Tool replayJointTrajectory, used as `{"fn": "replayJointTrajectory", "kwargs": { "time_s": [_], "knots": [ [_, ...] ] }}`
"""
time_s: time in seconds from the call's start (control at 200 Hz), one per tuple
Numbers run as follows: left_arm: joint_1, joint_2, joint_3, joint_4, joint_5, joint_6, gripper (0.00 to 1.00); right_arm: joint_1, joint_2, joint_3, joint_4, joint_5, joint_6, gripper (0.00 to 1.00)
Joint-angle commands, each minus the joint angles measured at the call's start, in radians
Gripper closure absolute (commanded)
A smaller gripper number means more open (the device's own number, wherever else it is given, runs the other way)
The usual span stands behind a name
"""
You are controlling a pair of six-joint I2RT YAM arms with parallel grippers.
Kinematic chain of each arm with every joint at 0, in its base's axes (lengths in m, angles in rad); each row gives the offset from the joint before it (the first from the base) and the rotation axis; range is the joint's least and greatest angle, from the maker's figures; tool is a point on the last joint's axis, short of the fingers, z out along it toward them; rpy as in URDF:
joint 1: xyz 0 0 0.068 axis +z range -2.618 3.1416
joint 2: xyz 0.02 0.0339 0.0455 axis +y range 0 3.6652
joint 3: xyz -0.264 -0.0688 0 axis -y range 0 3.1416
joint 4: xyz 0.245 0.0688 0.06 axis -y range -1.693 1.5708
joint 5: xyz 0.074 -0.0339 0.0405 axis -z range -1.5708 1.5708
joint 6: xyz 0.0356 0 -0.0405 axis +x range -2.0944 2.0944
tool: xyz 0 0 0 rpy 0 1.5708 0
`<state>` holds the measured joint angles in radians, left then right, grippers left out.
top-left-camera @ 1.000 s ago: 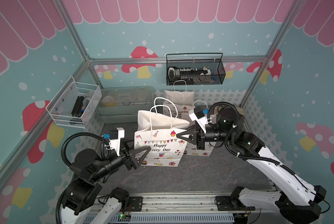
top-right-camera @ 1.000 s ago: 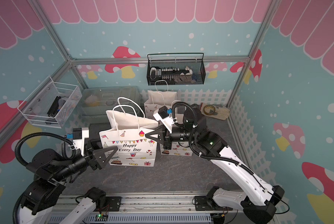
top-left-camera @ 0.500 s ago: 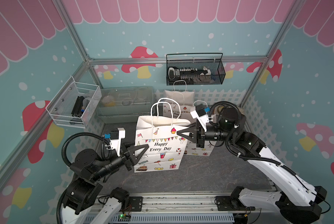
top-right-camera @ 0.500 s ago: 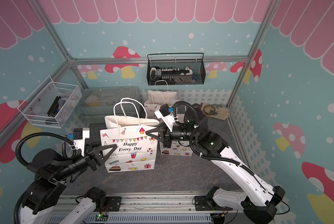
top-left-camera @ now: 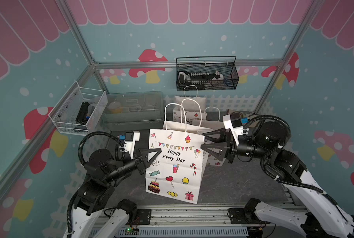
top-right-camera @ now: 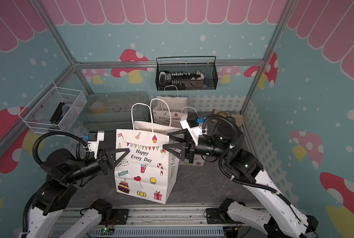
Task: Put away the paper bag
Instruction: Press the paper bag.
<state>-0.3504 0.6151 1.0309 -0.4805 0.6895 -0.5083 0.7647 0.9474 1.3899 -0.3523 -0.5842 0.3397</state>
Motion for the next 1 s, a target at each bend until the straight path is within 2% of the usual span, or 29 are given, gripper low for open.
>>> {"fn": "replayJointTrajectory", "kwargs": {
  "time_s": [0.0, 0.13, 0.345, 0.585, 0.735, 0.815, 0.996],
  "knots": [
    [0.0, 0.03, 0.071, 0.013, 0.065, 0.037, 1.0, -0.004, -0.077, -0.042, -0.068, 0.096, -0.024, 0.39],
    [0.011, 0.098, 0.121, 0.07, 0.145, 0.007, 1.0, -0.005, -0.162, -0.108, -0.12, 0.193, -0.025, 0.29],
    [0.037, 0.162, 0.146, 0.267, 0.231, -0.143, 1.0, -0.005, -0.287, -0.258, -0.155, 0.297, -0.003, 0.16],
    [0.052, 0.196, 0.154, 0.534, 0.296, -0.381, 1.0, -0.004, -0.351, -0.382, -0.152, 0.303, 0.024, 0.12],
    [0.052, 0.214, 0.201, 0.579, 0.325, -0.456, 1.0, -0.004, -0.368, -0.411, -0.146, 0.328, 0.019, 0.09],
    [0.051, 0.22, 0.225, 0.581, 0.332, -0.478, 1.0, -0.005, -0.359, -0.419, -0.124, 0.306, 0.02, 0.07],
    [0.052, 0.236, 0.227, 0.716, 0.328, -0.591, 1.0, -0.004, -0.323, -0.469, 0.055, 0.141, 0.073, 0.03]
  ]
}}
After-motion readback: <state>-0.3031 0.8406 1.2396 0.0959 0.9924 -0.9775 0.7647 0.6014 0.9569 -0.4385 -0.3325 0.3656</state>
